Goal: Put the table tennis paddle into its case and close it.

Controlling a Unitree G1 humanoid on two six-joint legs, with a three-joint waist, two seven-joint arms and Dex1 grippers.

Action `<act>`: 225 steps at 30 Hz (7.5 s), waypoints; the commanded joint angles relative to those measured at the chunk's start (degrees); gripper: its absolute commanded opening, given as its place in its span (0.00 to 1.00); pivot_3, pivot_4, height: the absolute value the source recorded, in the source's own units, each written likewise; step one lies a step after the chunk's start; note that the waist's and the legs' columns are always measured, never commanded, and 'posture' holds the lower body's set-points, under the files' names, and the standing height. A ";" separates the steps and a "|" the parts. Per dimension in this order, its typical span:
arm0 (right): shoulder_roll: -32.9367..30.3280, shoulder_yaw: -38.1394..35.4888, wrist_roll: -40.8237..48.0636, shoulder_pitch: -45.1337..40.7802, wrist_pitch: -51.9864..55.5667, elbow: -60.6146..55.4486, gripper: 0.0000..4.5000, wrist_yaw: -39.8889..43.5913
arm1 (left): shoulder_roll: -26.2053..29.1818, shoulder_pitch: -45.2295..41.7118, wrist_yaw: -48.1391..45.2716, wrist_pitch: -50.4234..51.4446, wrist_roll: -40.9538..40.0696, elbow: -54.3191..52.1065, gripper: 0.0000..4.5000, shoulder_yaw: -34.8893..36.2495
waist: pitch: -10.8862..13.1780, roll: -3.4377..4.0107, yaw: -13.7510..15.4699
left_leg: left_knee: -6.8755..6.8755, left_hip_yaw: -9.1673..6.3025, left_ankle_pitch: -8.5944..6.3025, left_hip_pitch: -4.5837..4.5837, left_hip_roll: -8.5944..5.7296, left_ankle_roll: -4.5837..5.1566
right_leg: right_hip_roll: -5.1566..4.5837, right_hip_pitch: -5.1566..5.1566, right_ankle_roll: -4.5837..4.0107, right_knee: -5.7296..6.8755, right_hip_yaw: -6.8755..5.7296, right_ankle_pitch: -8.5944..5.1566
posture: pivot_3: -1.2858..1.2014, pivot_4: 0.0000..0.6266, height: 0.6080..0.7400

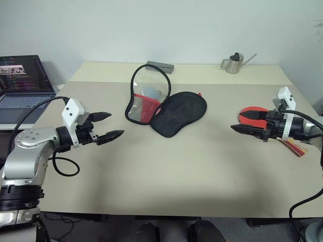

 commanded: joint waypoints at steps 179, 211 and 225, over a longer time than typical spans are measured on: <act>11.50 44.00 -62.95 -31.79 -109.57 58.23 0.01 -14.43 | -8.22 -11.46 -21.34 0.55 -0.99 4.95 1.00 -14.12 | -0.07 -0.15 -1.60 | 0.20 0.24 0.63 -0.92 0.12 -0.82 | 0.41 -1.54 -0.26 1.15 0.13 0.15 | 0.52 0.24 1.00; 4.72 49.76 -83.01 -38.76 -118.73 67.52 0.01 -28.82 | -11.76 -21.08 -20.23 -4.34 2.13 11.15 1.00 -15.68 | -0.06 -0.16 -1.60 | 0.21 0.35 0.74 -0.93 0.11 -0.98 | 0.44 -1.56 -0.26 1.16 0.20 0.15 | 0.52 0.24 1.00; 3.92 48.84 -81.11 -39.18 -117.36 69.18 0.72 -25.97 | -12.17 -21.00 -19.52 -3.31 1.82 10.01 1.00 -15.81 | -0.07 -0.16 -1.61 | 0.21 0.37 0.74 -0.92 0.10 -0.97 | 0.44 -1.55 -0.26 1.17 0.21 0.15 | 0.52 0.24 1.00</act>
